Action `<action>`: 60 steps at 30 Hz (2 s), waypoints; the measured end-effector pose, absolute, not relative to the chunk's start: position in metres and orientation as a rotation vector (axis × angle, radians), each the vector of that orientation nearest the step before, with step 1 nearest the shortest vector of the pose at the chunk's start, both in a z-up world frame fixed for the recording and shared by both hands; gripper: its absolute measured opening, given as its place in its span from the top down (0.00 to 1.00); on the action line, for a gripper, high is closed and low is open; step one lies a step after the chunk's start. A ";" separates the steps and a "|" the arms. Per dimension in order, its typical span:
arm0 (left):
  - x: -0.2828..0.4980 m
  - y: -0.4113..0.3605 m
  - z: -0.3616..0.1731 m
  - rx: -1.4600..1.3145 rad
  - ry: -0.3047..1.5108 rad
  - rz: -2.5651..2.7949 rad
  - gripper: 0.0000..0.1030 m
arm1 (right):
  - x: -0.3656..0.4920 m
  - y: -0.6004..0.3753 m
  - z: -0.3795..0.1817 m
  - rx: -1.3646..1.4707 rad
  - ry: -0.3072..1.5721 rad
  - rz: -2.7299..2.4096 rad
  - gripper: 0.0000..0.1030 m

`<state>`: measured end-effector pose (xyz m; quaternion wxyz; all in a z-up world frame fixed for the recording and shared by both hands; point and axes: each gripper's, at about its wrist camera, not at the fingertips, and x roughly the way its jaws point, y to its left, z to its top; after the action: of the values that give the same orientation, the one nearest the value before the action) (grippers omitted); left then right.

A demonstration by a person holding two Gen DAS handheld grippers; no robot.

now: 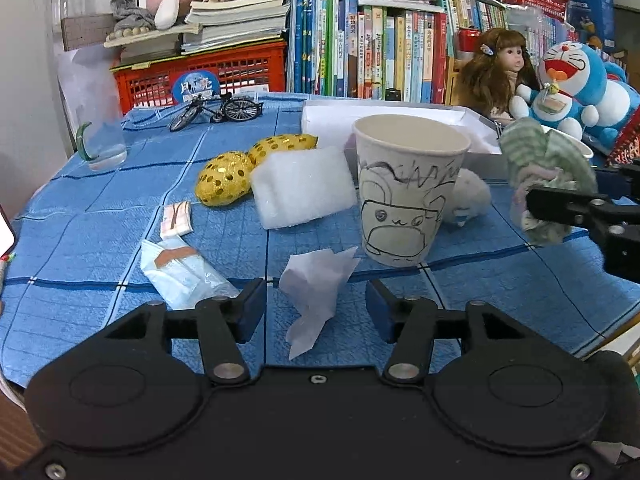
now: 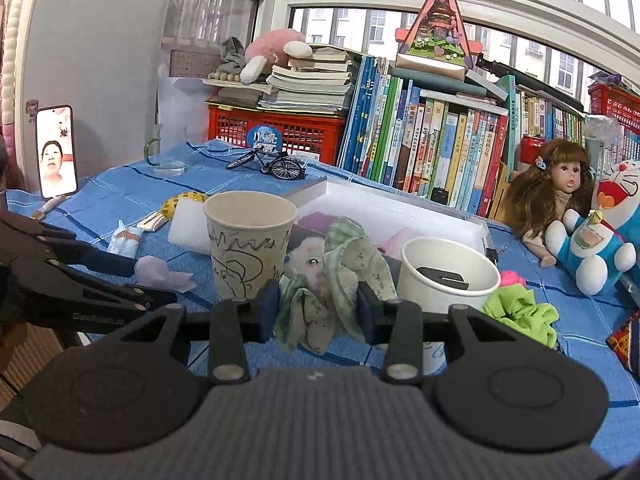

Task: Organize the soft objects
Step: 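Release the tissue into the white tray while the right tool releases the checked cloth there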

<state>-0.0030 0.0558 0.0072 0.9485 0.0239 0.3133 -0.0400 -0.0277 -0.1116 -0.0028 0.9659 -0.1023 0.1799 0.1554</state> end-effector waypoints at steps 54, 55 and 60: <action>0.280 0.025 0.066 -0.078 0.961 -0.255 0.74 | 0.197 -0.236 0.038 0.178 0.815 0.218 0.54; 0.281 0.024 0.066 -0.079 0.966 -0.252 0.74 | 0.200 -0.236 0.035 0.178 0.826 0.214 0.54; 0.290 0.021 0.056 -0.067 0.989 -0.247 0.74 | 0.208 -0.237 0.023 0.194 0.860 0.223 0.54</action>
<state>0.2900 0.0212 0.0563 0.8724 -0.0322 0.4731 -0.1184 0.2084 -0.2366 0.0226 0.8984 0.0937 0.4152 0.1077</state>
